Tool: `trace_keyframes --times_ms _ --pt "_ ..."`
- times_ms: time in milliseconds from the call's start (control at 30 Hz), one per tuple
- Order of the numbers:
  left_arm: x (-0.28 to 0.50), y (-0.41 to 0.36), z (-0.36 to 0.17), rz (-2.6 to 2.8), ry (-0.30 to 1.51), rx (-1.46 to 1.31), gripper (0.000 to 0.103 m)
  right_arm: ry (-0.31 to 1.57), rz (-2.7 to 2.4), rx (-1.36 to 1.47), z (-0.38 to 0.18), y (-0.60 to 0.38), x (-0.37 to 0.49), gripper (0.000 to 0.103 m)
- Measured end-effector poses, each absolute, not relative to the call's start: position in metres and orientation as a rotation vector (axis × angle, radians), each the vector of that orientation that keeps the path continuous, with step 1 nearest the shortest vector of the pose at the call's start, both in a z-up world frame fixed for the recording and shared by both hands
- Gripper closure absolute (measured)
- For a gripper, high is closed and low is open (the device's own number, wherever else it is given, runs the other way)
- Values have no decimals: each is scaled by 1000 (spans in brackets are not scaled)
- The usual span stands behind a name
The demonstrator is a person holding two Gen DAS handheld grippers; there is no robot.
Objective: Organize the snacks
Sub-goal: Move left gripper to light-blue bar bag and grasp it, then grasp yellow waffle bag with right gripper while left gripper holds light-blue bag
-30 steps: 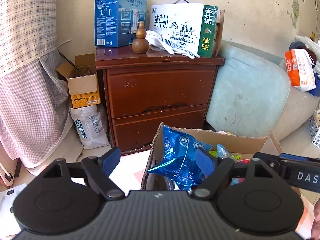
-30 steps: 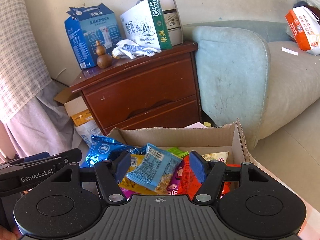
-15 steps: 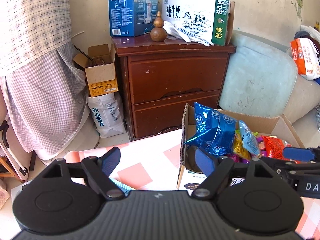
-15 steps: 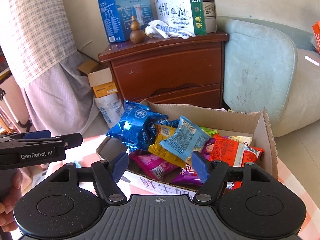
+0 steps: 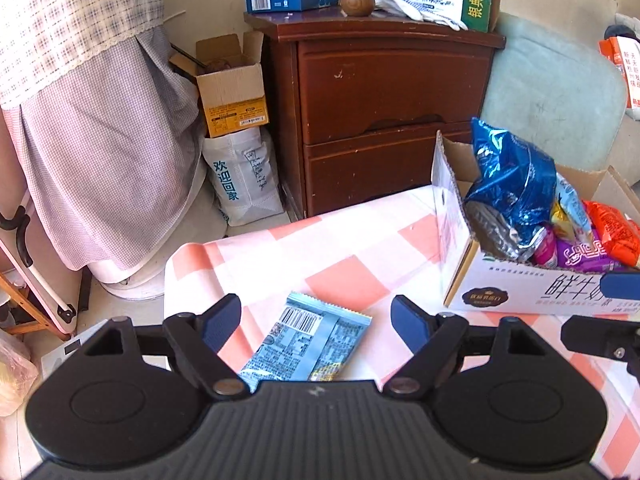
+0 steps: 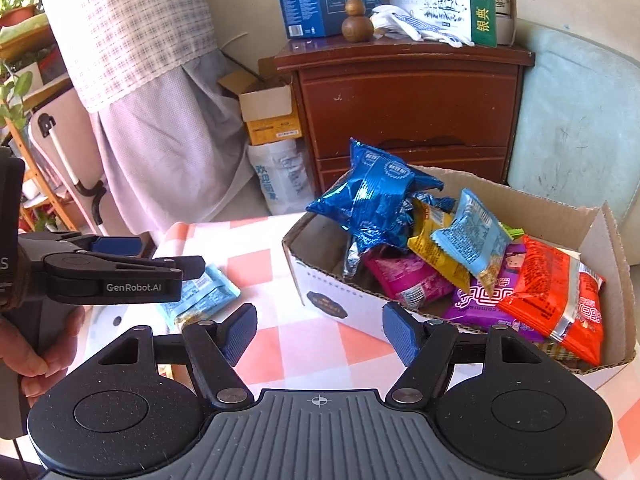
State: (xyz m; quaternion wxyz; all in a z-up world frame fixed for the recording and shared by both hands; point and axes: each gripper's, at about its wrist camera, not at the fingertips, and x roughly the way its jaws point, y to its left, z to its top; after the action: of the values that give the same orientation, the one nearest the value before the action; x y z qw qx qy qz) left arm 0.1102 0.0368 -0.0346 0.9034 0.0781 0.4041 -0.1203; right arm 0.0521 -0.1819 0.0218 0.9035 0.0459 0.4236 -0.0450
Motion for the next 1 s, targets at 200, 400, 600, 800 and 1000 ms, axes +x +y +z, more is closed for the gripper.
trace_keyframes --times_ms 200,400,600,800,1000 --pt "122 46 -62 -257 888 171 22 946 -53 98 5 -165 57 33" --pt "130 43 -78 -301 912 174 22 1005 -32 125 -9 -154 61 33" --pt "139 43 -96 -294 934 165 27 1051 -8 147 -21 -143 64 33" --pt "140 50 -93 -314 938 136 47 1081 20 158 -29 -132 67 33" --pt "136 58 -88 -296 933 127 48 1112 52 194 -39 -118 68 33"
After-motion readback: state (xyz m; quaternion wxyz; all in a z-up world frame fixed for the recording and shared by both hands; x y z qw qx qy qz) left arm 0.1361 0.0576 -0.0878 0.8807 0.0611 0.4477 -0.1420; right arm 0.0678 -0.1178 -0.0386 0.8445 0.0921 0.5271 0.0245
